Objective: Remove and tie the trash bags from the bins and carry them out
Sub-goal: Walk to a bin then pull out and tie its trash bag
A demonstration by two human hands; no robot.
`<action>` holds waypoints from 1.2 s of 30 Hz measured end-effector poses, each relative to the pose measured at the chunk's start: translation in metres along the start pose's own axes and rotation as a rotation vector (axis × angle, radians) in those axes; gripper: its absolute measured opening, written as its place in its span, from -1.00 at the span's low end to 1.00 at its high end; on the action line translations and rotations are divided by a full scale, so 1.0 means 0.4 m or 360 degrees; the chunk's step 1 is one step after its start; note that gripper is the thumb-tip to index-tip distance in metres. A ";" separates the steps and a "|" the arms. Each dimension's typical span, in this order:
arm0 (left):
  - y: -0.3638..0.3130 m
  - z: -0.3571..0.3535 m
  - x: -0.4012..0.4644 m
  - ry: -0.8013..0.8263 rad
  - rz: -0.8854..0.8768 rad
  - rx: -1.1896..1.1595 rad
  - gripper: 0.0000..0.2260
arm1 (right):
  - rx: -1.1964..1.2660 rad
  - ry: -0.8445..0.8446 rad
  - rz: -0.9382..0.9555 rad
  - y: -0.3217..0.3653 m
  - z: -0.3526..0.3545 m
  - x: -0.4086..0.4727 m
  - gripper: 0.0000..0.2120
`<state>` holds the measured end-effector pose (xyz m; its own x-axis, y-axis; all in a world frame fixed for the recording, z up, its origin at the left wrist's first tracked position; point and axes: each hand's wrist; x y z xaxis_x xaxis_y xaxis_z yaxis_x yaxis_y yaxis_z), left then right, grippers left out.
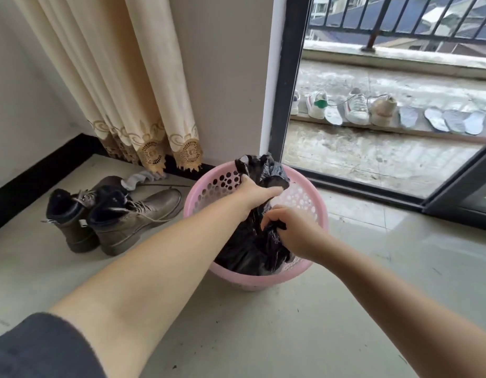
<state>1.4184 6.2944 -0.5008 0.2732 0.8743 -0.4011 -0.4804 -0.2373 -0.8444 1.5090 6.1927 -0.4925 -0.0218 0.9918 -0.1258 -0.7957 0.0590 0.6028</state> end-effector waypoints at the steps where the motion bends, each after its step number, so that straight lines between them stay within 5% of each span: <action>1: -0.016 -0.015 0.016 -0.0055 -0.0007 0.0211 -0.20 | -0.0014 0.0021 0.0032 -0.001 -0.001 -0.001 -0.63; 5: -0.026 -0.003 0.055 -0.0374 -0.0201 0.0381 -0.73 | -0.0029 0.0074 0.0033 -0.005 0.004 -0.005 -0.65; 9: 0.020 0.028 -0.015 -0.0217 -0.0434 0.0289 -0.66 | 0.0321 -0.0190 -0.0343 -0.040 0.024 0.004 -0.57; 13: 0.042 0.027 -0.116 0.0096 -0.0649 0.0255 -0.63 | 0.0289 0.0067 -0.0389 -0.048 0.015 0.021 -0.15; 20: 0.043 0.071 -0.179 0.0436 -0.0724 0.0178 -0.68 | 0.0238 -0.0035 -0.0242 -0.023 -0.016 0.035 -0.57; 22: 0.055 0.129 -0.163 0.0208 -0.0699 0.0065 -0.71 | 0.0214 -0.0159 -0.0328 -0.022 -0.018 0.046 -0.56; 24: 0.103 0.201 -0.107 -0.0390 -0.0594 0.0272 -0.73 | 0.0335 -0.0297 -0.0405 -0.020 -0.017 0.061 -0.55; 26: 0.166 0.259 -0.084 -0.0641 -0.0236 0.0548 -0.55 | 0.0481 -0.0431 -0.0437 -0.011 -0.010 0.076 -0.55; 28: 0.225 0.272 -0.092 -0.0392 0.0218 0.0335 -0.48 | 0.0575 -0.0517 -0.0399 0.006 0.003 0.086 -0.55; 32: 0.272 0.236 -0.158 0.0227 0.0744 -0.0650 -0.92 | 0.1165 -0.0552 -0.0227 0.065 0.028 0.082 -0.53; 36: 0.271 0.225 -0.137 0.0017 0.0691 -0.1005 -0.84 | 0.1912 -0.0577 -0.0089 0.113 0.084 0.094 -0.56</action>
<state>1.2765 6.2589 -0.5384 0.1784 0.6441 -0.7438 0.0202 -0.7582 -0.6518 1.4925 6.2364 -0.4432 0.3131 0.9474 -0.0659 0.2669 -0.0212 0.9635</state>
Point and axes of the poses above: each hand's wrist, its own x-axis towards the middle knuckle, its own z-axis out of the back of the hand, y = z × x, and after that the axes turned 7 degrees about -z, right-handed
